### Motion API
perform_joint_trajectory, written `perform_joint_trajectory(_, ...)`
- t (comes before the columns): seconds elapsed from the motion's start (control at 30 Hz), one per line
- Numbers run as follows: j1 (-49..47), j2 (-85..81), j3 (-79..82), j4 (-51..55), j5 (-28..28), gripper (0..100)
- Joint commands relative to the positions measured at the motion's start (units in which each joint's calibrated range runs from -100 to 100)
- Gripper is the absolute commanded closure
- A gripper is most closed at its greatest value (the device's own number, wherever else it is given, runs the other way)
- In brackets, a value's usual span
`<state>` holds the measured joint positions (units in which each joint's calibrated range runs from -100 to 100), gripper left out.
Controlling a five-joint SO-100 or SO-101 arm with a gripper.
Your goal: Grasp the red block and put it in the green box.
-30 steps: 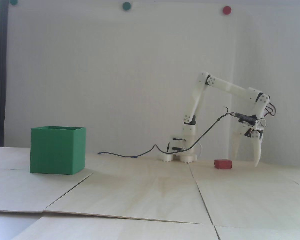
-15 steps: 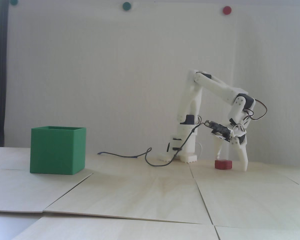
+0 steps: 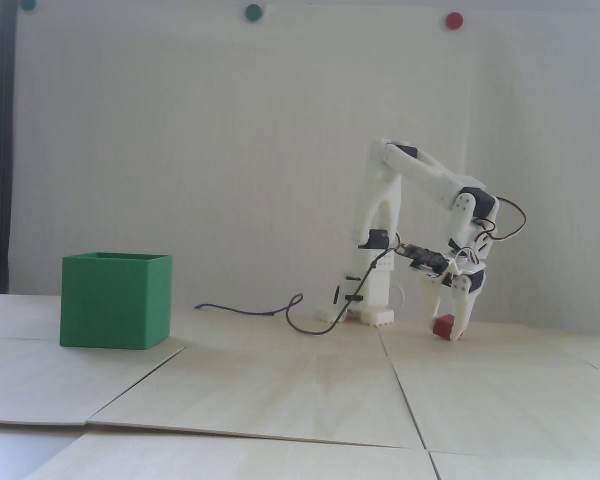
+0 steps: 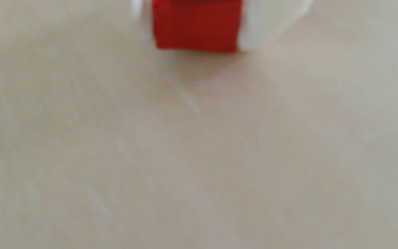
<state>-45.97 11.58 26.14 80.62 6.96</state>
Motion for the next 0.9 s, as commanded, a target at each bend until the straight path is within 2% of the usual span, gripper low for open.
perform_joint_trajectory(0.0, 0.65, -1.51, 0.48, -0.01, 0.17, 98)
perform_joint_trajectory(0.07, 0.25, -1.75, -0.05, -0.01, 0.17, 97)
perform_joint_trajectory(0.2, 0.25, -1.83, -0.05, 0.33, 0.17, 90)
perform_joint_trajectory(0.3, 0.25, -1.83, 0.39, 0.58, 0.17, 99)
perform_joint_trajectory(0.43, 3.07, -1.99, -0.32, 3.2, -0.25, 98)
perform_joint_trajectory(0.57, 11.75, -3.73, -6.09, 8.76, -0.35, 98)
perform_joint_trajectory(0.7, 24.86, -9.57, -19.31, 18.54, 0.07, 98)
perform_joint_trajectory(0.87, 43.68, -15.96, -29.34, 18.79, -0.4, 98)
